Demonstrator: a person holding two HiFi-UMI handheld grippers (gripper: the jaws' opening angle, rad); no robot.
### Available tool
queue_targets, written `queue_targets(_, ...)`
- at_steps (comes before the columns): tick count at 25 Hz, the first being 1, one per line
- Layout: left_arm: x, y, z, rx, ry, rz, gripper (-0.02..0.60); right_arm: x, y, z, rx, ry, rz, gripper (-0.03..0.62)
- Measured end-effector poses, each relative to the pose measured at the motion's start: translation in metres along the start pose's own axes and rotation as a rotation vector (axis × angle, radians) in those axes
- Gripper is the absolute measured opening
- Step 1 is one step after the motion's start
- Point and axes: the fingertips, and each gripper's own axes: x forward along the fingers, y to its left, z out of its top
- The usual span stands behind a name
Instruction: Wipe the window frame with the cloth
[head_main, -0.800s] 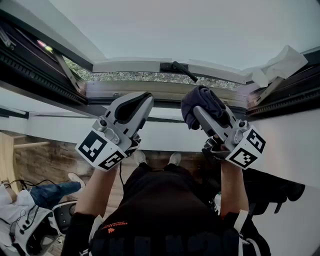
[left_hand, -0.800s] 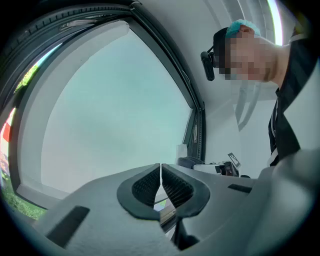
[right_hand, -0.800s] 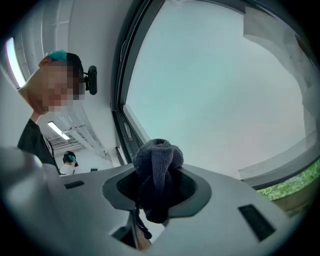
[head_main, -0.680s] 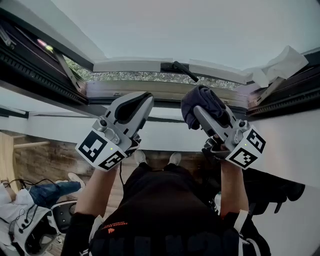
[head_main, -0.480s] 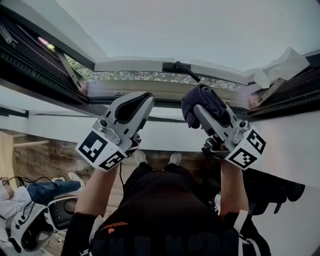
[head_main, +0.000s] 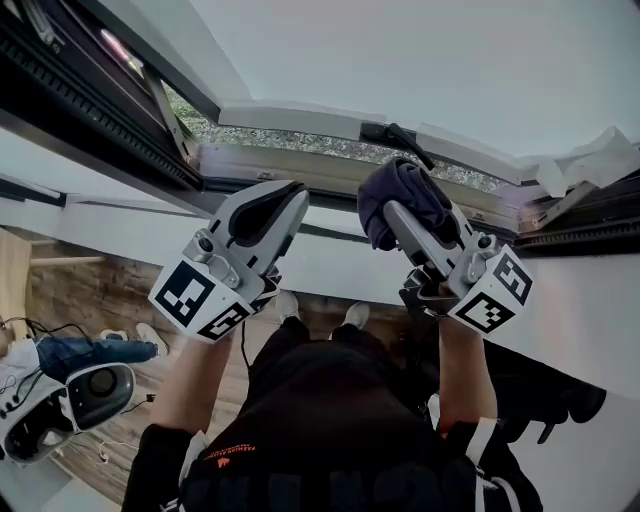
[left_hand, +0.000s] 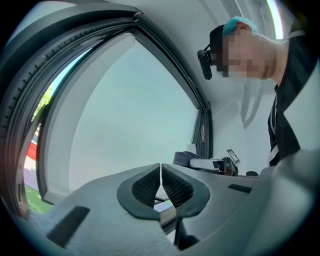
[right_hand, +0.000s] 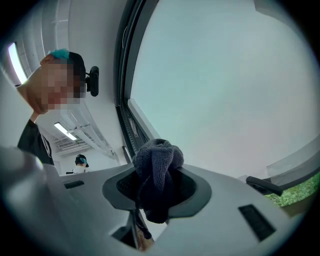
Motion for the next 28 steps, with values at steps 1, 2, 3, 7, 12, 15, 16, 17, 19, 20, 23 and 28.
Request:
queue_targets(1, -0.007, 0.008, 0.004, -0.001, 0.0, 0.008, 0.026, 0.011, 0.003, -0.001, 0.002, 0.004, 0.003, 0.121)
queue_targets(2, -0.014, 0.016, 0.006, -0.003, 0.001, 0.016, 0.026, 0.021, 0.005, -0.003, 0.007, 0.008, 0.005, 0.121)
queue_targets(3, -0.021, 0.023, 0.008, -0.006, 0.003, 0.024, 0.026, 0.03, 0.007, -0.006, 0.013, 0.012, 0.005, 0.12)
queue_targets(7, -0.042, 0.049, 0.012, -0.013, 0.003, 0.052, 0.026, 0.061, 0.012, -0.016, 0.03, 0.031, 0.015, 0.12)
queue_targets(12, -0.06, 0.069, 0.019, 0.0, -0.005, 0.087, 0.026, 0.088, 0.017, -0.023, 0.039, 0.041, 0.04, 0.12)
queue_targets(15, -0.071, 0.08, 0.02, 0.01, -0.012, 0.108, 0.026, 0.105, 0.021, -0.03, 0.042, 0.051, 0.056, 0.12)
queue_targets(16, -0.075, 0.083, 0.02, 0.011, -0.015, 0.115, 0.026, 0.11, 0.022, -0.032, 0.043, 0.054, 0.062, 0.121)
queue_targets(17, -0.079, 0.087, 0.02, 0.013, -0.016, 0.121, 0.026, 0.116, 0.023, -0.035, 0.044, 0.057, 0.067, 0.12)
queue_targets(19, -0.086, 0.095, 0.02, 0.016, -0.018, 0.134, 0.026, 0.129, 0.025, -0.04, 0.049, 0.059, 0.079, 0.12)
queue_targets(20, -0.091, 0.1, 0.021, 0.016, -0.02, 0.14, 0.026, 0.137, 0.027, -0.043, 0.051, 0.061, 0.085, 0.12)
queue_targets(23, -0.106, 0.12, 0.022, 0.001, -0.028, 0.153, 0.026, 0.163, 0.031, -0.054, 0.056, 0.074, 0.097, 0.12)
queue_targets(28, -0.124, 0.137, 0.024, 0.006, -0.026, 0.19, 0.026, 0.19, 0.037, -0.064, 0.073, 0.087, 0.128, 0.12)
